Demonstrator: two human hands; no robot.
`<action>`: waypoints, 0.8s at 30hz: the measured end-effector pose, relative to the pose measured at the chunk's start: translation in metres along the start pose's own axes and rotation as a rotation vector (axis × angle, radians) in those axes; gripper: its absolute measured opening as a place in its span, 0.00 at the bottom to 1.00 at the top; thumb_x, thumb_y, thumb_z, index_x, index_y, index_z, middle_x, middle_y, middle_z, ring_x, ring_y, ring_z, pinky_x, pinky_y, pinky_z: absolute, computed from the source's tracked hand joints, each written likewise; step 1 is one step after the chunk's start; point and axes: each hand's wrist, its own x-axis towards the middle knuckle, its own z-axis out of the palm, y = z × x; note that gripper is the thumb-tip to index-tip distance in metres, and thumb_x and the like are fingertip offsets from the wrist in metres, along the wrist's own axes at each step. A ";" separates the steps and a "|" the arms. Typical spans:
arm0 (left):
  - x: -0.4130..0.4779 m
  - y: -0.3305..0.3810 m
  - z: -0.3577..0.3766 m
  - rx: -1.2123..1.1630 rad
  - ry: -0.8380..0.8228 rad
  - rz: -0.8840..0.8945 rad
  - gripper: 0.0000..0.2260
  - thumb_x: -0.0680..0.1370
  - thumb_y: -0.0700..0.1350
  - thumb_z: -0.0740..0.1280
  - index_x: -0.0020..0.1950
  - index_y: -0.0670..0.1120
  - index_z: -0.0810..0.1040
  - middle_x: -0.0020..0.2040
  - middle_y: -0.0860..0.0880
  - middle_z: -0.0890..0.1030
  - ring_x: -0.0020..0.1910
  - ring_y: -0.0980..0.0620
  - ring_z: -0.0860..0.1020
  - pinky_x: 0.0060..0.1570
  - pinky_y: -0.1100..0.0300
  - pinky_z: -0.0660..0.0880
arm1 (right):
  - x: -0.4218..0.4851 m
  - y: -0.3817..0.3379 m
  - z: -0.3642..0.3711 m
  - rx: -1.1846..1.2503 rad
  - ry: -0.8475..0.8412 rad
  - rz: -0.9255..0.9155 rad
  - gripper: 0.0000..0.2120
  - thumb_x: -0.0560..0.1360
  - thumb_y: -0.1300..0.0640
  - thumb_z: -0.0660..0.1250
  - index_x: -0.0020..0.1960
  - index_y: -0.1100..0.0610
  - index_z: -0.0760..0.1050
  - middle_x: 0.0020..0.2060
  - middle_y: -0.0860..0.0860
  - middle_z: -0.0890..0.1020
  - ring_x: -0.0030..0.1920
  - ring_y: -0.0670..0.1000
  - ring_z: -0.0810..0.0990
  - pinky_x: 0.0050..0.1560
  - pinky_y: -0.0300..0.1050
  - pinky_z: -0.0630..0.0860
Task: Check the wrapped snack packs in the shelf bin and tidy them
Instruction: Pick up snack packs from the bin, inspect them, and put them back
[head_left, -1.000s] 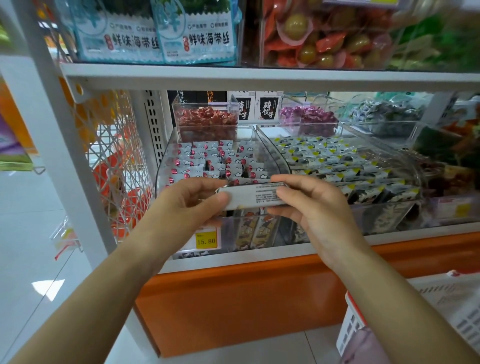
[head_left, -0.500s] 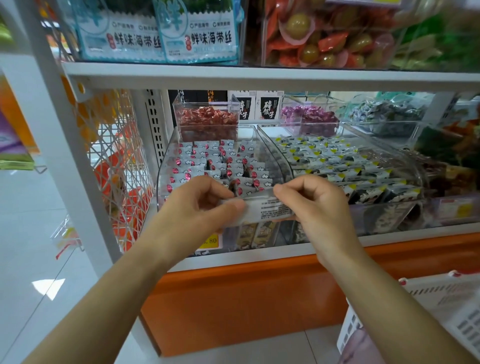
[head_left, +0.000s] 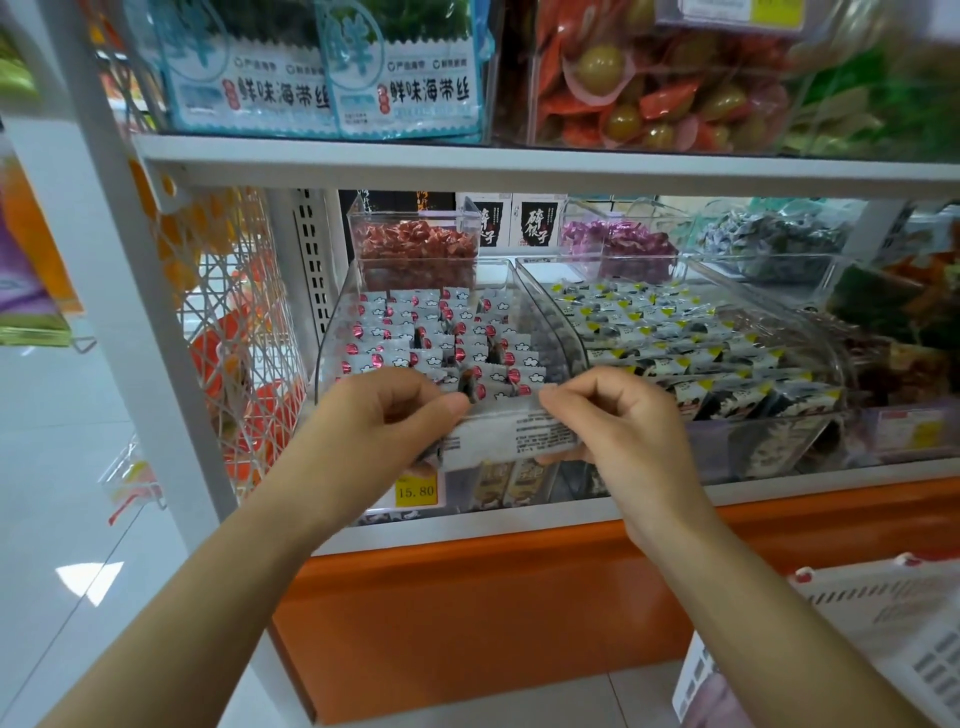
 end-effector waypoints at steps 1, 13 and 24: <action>-0.001 0.000 0.000 0.041 -0.015 0.017 0.07 0.70 0.55 0.67 0.41 0.54 0.79 0.37 0.54 0.82 0.37 0.61 0.79 0.36 0.72 0.75 | 0.001 0.002 0.000 0.033 0.014 0.010 0.08 0.73 0.60 0.69 0.36 0.60 0.79 0.34 0.56 0.82 0.37 0.55 0.82 0.38 0.57 0.81; 0.009 -0.014 -0.015 0.505 0.229 0.200 0.24 0.77 0.58 0.55 0.70 0.50 0.69 0.66 0.52 0.74 0.65 0.55 0.69 0.63 0.60 0.64 | 0.017 -0.005 0.002 0.103 -0.018 -0.053 0.08 0.74 0.62 0.68 0.51 0.52 0.76 0.44 0.51 0.83 0.41 0.48 0.84 0.38 0.41 0.81; 0.004 -0.038 -0.018 1.177 -0.099 0.103 0.41 0.68 0.70 0.32 0.77 0.52 0.42 0.77 0.53 0.39 0.72 0.55 0.30 0.70 0.40 0.34 | 0.037 -0.020 0.036 -0.577 -0.142 -0.355 0.19 0.72 0.51 0.71 0.60 0.57 0.75 0.41 0.38 0.71 0.39 0.38 0.70 0.40 0.22 0.63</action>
